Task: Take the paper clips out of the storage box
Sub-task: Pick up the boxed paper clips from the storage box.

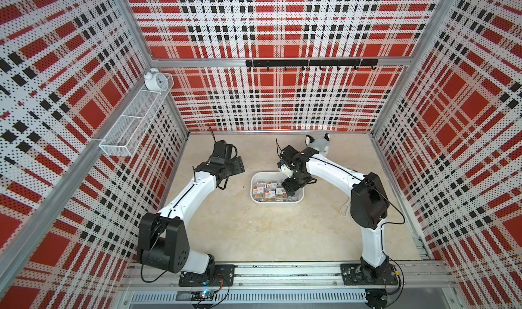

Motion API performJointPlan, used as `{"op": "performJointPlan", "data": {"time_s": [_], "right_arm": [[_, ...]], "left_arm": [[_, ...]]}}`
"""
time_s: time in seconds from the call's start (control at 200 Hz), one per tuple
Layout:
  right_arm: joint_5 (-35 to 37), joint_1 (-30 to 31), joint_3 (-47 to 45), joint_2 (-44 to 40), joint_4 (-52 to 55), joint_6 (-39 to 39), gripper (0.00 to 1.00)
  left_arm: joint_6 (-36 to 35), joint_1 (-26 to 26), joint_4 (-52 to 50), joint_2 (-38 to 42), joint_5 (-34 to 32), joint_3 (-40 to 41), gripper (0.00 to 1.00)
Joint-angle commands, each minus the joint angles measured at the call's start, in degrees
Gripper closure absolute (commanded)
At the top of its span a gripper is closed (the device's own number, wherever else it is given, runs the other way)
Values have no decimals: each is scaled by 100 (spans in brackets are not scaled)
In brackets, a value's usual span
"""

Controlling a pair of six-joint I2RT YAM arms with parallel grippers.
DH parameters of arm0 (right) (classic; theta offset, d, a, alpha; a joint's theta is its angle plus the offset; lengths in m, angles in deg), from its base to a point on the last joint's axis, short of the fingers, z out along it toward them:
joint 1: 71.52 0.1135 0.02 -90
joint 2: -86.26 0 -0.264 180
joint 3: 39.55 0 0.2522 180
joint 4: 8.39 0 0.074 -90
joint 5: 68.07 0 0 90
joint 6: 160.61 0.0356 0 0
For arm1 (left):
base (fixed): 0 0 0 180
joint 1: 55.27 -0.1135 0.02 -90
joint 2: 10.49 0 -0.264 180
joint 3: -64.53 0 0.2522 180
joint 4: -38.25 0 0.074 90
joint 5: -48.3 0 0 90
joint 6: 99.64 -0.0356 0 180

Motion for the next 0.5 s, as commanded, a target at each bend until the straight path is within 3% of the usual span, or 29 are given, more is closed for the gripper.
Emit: {"op": "performJointPlan", "data": {"time_s": [0.0,0.491], "right_arm": [[-97,5,-121,123,-105,-18,17],[121,0,-316,266,-367,29,20]], "left_arm": [[29,23,68,205,-64,116,27],[75,32,121,319,-73,231,27]]}}
